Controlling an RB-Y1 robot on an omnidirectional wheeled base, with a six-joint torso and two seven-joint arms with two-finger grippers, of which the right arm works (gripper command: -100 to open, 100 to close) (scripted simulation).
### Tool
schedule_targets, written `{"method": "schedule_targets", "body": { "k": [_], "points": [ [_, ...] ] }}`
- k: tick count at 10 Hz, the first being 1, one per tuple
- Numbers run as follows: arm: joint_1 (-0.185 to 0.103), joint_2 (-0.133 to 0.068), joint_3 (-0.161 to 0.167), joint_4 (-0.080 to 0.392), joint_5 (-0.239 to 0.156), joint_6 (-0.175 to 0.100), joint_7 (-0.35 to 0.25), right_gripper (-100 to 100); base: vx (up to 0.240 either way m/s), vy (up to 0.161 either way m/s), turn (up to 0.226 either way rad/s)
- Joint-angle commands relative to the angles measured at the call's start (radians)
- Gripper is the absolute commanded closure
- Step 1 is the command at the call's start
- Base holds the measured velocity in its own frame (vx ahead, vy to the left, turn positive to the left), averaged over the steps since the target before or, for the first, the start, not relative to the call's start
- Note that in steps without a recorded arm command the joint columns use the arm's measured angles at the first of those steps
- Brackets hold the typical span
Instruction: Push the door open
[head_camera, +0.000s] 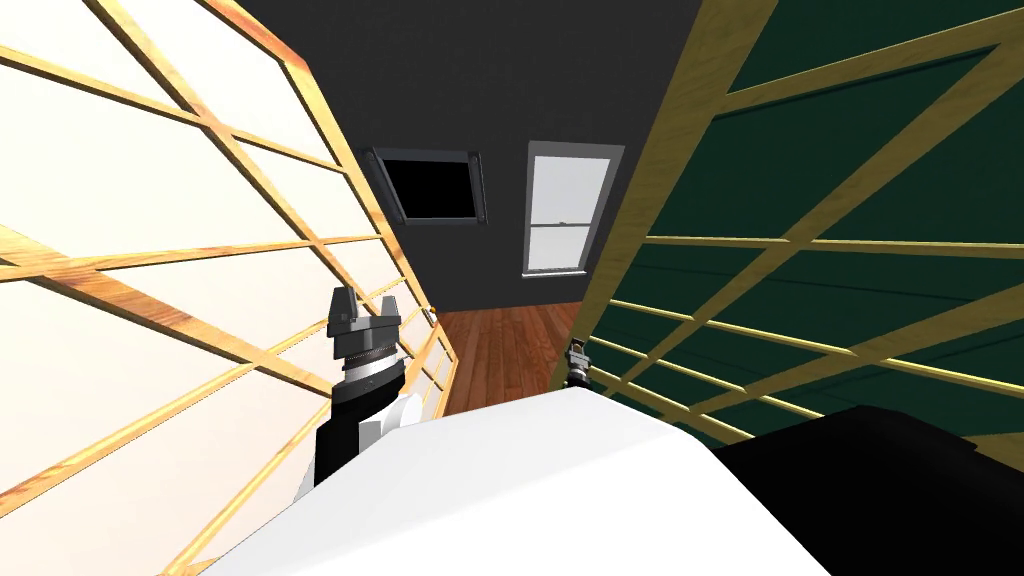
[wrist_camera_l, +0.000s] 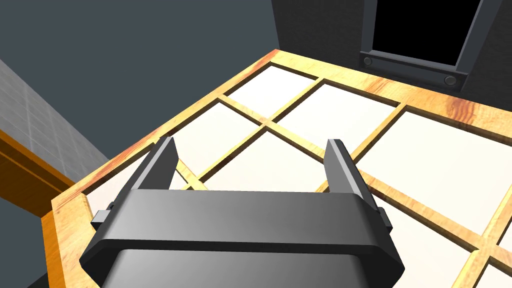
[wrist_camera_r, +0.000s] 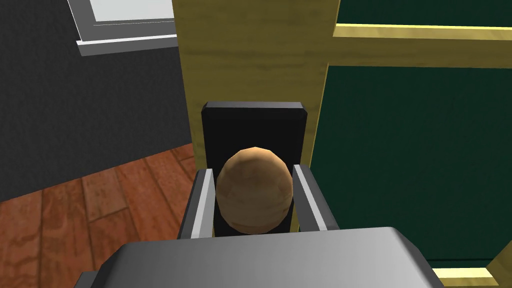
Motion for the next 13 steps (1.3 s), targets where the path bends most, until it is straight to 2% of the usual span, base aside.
{"method": "schedule_targets", "body": {
  "k": [1, 2, 3, 6, 9, 10, 11, 13],
  "points": [
    [-0.020, -0.029, -0.029, 0.020, -0.014, -0.023, 0.002, 100, 0.211, -0.031, -0.044],
    [-0.020, -0.029, -0.029, 0.020, -0.014, -0.023, 0.002, 100, 0.167, -0.031, -0.053],
    [-0.019, -0.037, -0.049, 0.020, -0.025, -0.024, 0.004, 100, 0.214, -0.024, -0.049],
    [-0.017, -0.031, -0.078, 0.020, -0.041, -0.027, 0.009, 100, 0.218, -0.037, -0.057],
    [-0.015, 0.002, -0.112, 0.020, -0.060, -0.029, 0.014, 100, 0.217, -0.025, -0.079],
    [-0.015, -0.005, -0.103, 0.024, -0.055, -0.027, 0.012, 100, 0.083, -0.020, -0.018],
    [-0.013, -0.023, -0.121, 0.024, -0.066, -0.029, 0.013, 100, 0.111, -0.041, -0.028],
    [-0.011, -0.036, -0.138, 0.025, -0.076, -0.030, 0.015, 100, 0.164, -0.028, -0.048]
  ]
}}
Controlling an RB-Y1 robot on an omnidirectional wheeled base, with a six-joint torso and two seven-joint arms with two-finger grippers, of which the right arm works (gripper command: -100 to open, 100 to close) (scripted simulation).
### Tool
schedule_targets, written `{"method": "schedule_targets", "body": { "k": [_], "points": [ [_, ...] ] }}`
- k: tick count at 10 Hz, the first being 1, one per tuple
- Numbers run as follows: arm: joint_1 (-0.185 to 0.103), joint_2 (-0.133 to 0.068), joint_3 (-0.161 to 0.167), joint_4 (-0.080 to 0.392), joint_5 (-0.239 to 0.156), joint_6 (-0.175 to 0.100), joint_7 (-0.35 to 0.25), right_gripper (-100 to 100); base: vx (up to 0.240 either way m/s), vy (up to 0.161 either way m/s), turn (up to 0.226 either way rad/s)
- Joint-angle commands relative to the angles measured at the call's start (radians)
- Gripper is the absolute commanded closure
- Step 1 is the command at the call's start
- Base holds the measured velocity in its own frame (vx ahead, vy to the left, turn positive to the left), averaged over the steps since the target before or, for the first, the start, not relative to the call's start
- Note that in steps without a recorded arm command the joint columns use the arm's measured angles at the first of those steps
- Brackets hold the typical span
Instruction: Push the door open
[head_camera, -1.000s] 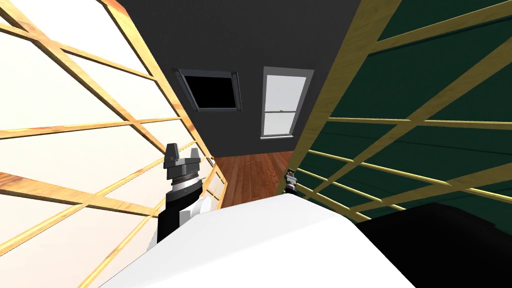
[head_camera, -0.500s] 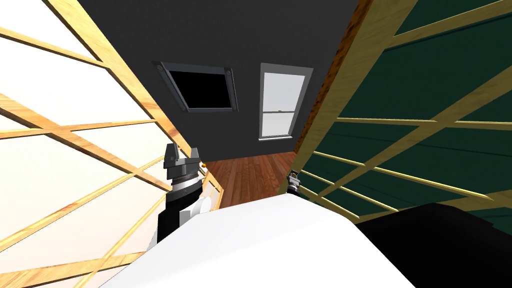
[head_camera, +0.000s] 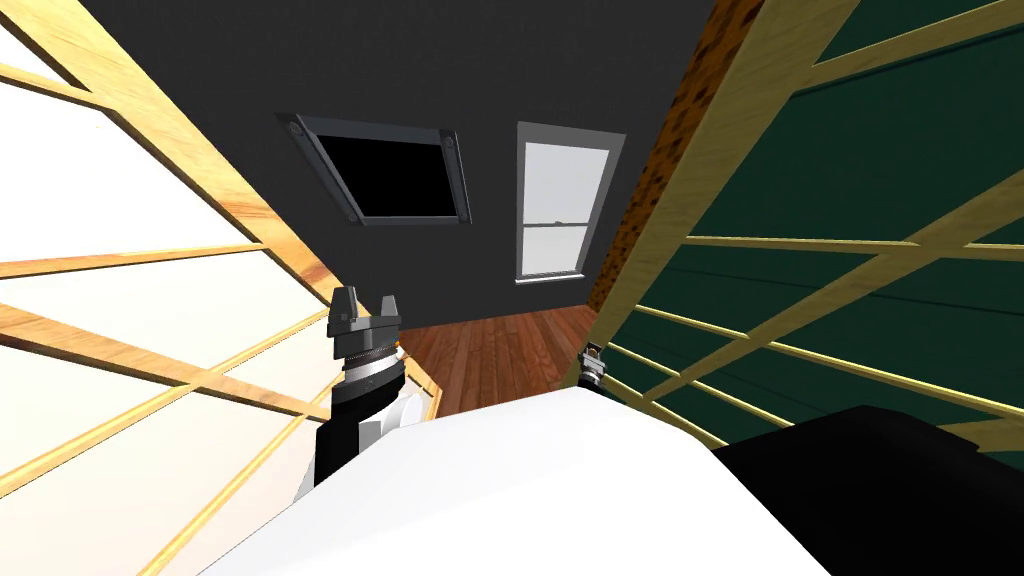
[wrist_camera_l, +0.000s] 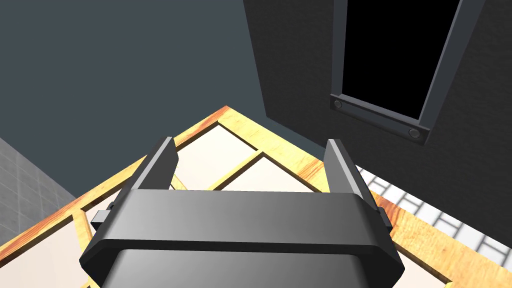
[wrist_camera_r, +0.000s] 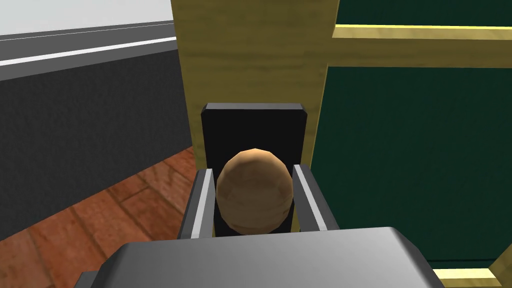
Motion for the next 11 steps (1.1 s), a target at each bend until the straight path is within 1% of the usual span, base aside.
{"method": "schedule_targets", "body": {
  "k": [1, 3, 5, 8, 9, 10, 11],
  "points": [
    [-0.006, -0.028, -0.021, 0.018, -0.011, -0.021, -0.009, 100, 0.204, -0.038, -0.046],
    [-0.003, -0.034, -0.042, 0.019, -0.024, -0.023, -0.006, 100, 0.208, -0.060, -0.049],
    [-0.001, -0.034, -0.064, 0.020, -0.036, -0.024, -0.004, 100, 0.210, -0.063, -0.054],
    [0.003, -0.021, -0.096, 0.021, -0.056, -0.027, 0.000, 100, 0.207, -0.066, -0.065],
    [0.004, -0.012, -0.108, 0.022, -0.062, -0.028, 0.001, 100, 0.177, -0.053, -0.059],
    [-0.008, -0.023, -0.098, 0.047, -0.057, -0.036, -0.005, 100, 0.074, -0.023, -0.020],
    [-0.007, -0.035, -0.116, 0.050, -0.067, -0.040, -0.003, 100, 0.130, -0.064, -0.046]
  ]
}}
